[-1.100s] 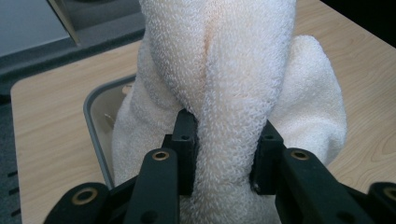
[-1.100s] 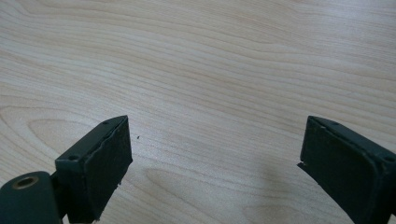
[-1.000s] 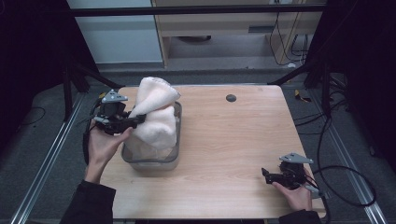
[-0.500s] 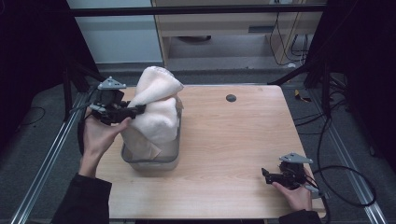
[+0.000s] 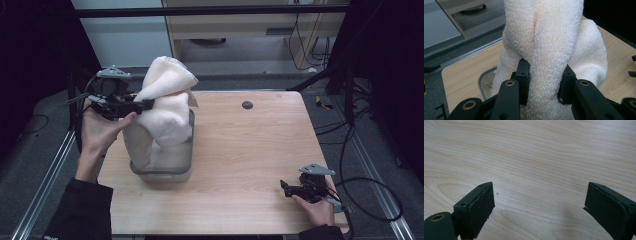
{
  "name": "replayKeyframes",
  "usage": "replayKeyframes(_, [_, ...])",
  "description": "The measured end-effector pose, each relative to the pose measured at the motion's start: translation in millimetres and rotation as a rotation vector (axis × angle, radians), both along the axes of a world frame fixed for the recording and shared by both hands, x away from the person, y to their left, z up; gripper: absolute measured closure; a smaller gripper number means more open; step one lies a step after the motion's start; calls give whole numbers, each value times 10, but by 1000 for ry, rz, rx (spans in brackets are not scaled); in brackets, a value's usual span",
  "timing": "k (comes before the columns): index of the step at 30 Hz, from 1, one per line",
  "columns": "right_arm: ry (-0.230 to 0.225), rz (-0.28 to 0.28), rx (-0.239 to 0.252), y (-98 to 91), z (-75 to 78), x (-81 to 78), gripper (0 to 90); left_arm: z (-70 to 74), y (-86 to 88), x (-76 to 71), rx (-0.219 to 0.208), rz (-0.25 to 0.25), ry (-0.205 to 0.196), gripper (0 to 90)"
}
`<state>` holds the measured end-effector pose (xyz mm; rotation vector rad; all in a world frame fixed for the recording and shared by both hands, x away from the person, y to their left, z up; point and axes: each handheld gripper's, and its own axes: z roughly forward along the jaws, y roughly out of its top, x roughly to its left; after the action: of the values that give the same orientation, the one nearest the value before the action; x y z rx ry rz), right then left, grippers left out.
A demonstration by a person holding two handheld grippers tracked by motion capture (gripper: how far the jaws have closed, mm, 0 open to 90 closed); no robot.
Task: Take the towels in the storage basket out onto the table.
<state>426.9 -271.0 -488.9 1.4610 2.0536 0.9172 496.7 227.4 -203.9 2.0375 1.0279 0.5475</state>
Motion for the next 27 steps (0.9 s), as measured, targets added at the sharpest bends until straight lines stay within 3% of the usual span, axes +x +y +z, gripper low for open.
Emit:
replayKeyframes(16, [-10, 5, -6, -10, 2, 5, 89, 378, -226, -67, 15, -67, -48, 681])
replayKeyframes(27, [-12, 2, 1, -15, 13, -1, 89, 537, -395, -133, 20, -109, -69, 681])
